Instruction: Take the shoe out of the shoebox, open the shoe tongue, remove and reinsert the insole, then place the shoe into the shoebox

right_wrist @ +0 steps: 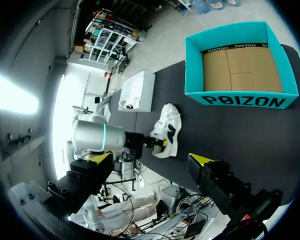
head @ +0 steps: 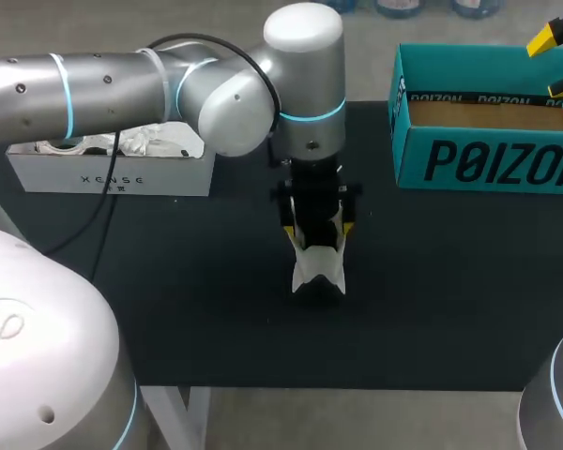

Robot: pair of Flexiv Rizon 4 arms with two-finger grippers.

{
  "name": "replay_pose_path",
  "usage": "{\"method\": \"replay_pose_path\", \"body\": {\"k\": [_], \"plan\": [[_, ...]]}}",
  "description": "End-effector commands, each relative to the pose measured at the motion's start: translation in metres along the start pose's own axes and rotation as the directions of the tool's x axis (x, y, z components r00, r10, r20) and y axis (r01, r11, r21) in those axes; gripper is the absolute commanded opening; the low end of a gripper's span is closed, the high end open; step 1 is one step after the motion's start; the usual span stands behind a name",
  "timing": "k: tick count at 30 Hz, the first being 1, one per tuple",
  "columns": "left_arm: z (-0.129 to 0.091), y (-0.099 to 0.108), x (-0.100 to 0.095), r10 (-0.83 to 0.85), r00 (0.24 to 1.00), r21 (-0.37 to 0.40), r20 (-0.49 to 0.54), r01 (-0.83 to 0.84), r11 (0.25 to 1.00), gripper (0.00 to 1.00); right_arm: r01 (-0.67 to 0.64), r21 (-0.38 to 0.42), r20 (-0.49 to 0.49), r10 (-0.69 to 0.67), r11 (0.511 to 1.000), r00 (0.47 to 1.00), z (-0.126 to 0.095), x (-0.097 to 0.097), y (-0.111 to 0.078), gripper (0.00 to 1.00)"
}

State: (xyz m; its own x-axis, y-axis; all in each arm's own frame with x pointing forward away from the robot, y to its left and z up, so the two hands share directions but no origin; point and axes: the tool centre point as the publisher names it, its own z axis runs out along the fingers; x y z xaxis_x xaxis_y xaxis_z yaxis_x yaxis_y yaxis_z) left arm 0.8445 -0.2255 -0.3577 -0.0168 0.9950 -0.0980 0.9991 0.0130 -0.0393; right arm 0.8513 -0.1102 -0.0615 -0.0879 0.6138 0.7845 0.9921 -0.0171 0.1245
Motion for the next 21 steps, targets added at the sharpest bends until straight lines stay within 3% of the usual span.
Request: {"method": "replay_pose_path", "body": {"k": [1,4,5,7,8,9,11,14,16,17,21], "plan": [[0.001,0.003,0.000,-0.003,1.000,0.002,-0.004,0.003,1.000,1.00,-0.001,0.003,0.003,0.001,1.000,1.000,0.000,0.000,0.002,1.00],[0.001,0.009,0.000,-0.012,1.000,0.001,-0.009,0.012,1.000,0.97,-0.001,0.003,0.003,0.001,1.000,1.000,0.000,0.000,0.002,1.00],[0.000,0.011,-0.001,-0.012,1.000,0.000,-0.010,0.012,1.000,0.84,-0.001,0.003,0.003,0.001,1.000,1.000,0.000,0.000,0.002,1.00],[-0.004,0.014,-0.002,-0.014,1.000,-0.002,-0.009,0.014,1.000,0.77,-0.001,0.003,0.003,0.001,1.000,1.000,0.000,0.000,0.002,1.00],[-0.006,0.016,-0.003,-0.014,1.000,-0.007,-0.010,0.014,1.000,0.67,-0.001,0.003,0.003,0.001,1.000,1.000,0.000,0.000,0.002,1.00],[-0.008,0.018,-0.003,-0.016,1.000,-0.012,-0.012,0.016,1.000,0.64,-0.001,0.003,0.003,0.001,1.000,1.000,0.000,0.000,0.002,1.00],[-0.012,0.022,-0.004,-0.020,1.000,-0.023,-0.013,0.020,1.000,0.66,-0.001,0.003,0.003,0.001,1.000,1.000,0.000,0.000,0.002,1.00],[-0.020,0.023,-0.003,-0.030,0.999,-0.026,-0.017,0.030,0.999,0.78,-0.001,0.003,0.003,0.001,1.000,1.000,0.000,0.000,0.002,1.00],[-0.026,0.021,-0.001,-0.038,0.998,-0.015,-0.041,0.038,0.999,0.97,-0.001,0.003,0.003,0.001,1.000,1.000,0.000,0.000,0.002,1.00],[-0.027,0.019,0.000,-0.041,0.998,-0.006,-0.043,0.041,0.999,1.00,-0.001,0.003,0.003,0.001,1.000,1.000,0.000,0.000,0.002,1.00],[-0.032,0.021,0.005,-0.054,0.997,-0.011,-0.058,0.053,0.999,1.00,-0.001,0.003,0.003,0.001,1.000,1.000,0.000,0.000,0.002,1.00]]}}
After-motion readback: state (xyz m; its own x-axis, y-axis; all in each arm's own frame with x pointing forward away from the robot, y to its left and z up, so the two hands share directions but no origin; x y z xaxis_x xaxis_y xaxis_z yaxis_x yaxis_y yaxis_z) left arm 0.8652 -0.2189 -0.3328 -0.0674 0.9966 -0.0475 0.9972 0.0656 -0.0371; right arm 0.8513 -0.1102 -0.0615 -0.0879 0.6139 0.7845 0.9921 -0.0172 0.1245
